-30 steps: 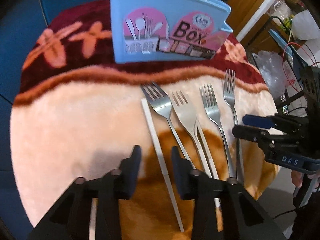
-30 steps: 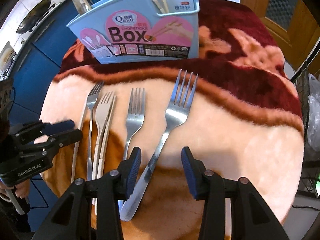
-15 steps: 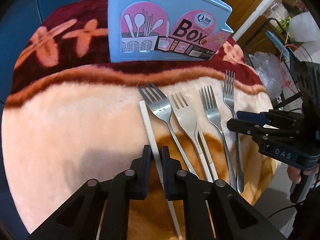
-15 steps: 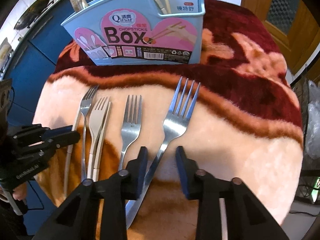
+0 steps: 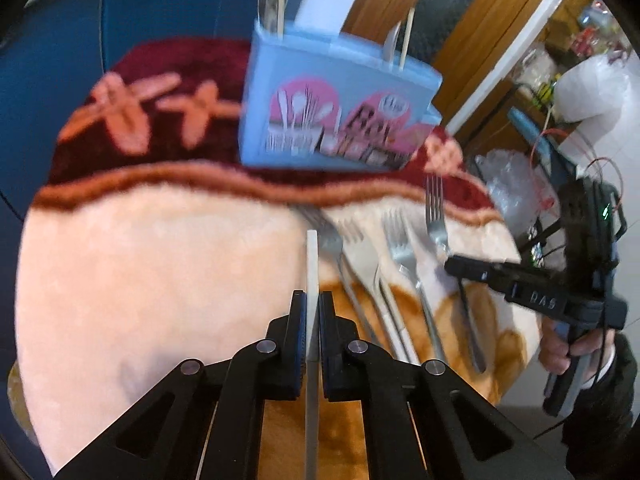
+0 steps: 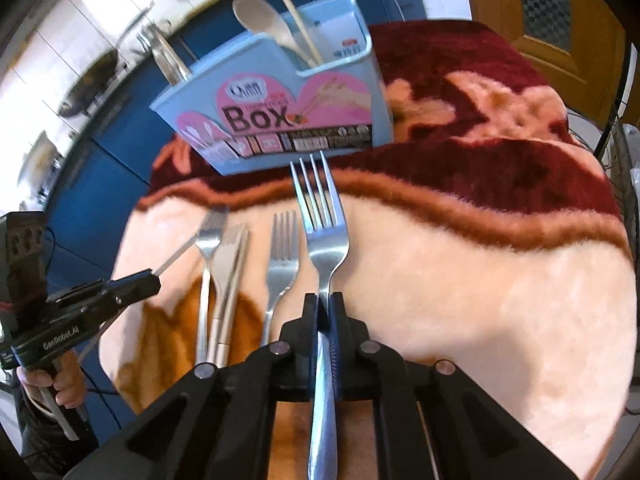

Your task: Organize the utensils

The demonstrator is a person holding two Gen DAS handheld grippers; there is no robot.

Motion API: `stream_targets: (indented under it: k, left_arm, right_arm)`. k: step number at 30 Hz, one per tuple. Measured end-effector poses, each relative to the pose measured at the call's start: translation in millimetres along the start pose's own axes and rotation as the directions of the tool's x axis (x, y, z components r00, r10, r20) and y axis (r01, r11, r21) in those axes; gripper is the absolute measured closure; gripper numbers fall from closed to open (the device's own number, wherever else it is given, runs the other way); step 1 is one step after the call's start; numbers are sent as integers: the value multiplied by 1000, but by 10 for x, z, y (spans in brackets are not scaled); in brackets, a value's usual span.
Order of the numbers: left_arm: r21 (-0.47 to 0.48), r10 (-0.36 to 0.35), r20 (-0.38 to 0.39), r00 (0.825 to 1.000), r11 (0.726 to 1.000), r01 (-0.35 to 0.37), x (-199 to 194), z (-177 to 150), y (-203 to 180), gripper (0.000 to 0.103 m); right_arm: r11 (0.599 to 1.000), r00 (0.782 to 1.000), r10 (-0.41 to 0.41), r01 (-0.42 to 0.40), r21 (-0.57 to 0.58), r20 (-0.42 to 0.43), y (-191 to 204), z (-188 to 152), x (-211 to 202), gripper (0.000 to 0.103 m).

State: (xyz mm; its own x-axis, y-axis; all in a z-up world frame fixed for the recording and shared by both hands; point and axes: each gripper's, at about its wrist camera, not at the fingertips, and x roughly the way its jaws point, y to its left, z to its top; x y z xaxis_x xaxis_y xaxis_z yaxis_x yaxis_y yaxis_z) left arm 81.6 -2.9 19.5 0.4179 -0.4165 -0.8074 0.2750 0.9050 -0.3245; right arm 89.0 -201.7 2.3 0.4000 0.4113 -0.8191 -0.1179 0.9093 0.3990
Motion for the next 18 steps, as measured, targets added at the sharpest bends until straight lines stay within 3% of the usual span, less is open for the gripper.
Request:
stream_targets:
  k: [3,7,12,18]
  left_arm:
    - [22,3,99,995,1000,-5,-173,21,-56,97]
    - [42,-9,172,985,999,2,-267,73,-143,97]
    - [59,-18,272,962,998,2,-346,205,-263,97]
    - [45,-50,371,927,998,36,-397,424,-333,97]
  right_arm:
    - [1000,997,15,-13,-17,74,66,-57,-107,96]
    - [998,984,41,-33,-47,172,171,-64,-275,96]
    - [996,950,51,-26,-85,308,251,-30,-517,99]
    - [995,912,51,-10,-102,406,307,106,-674,99]
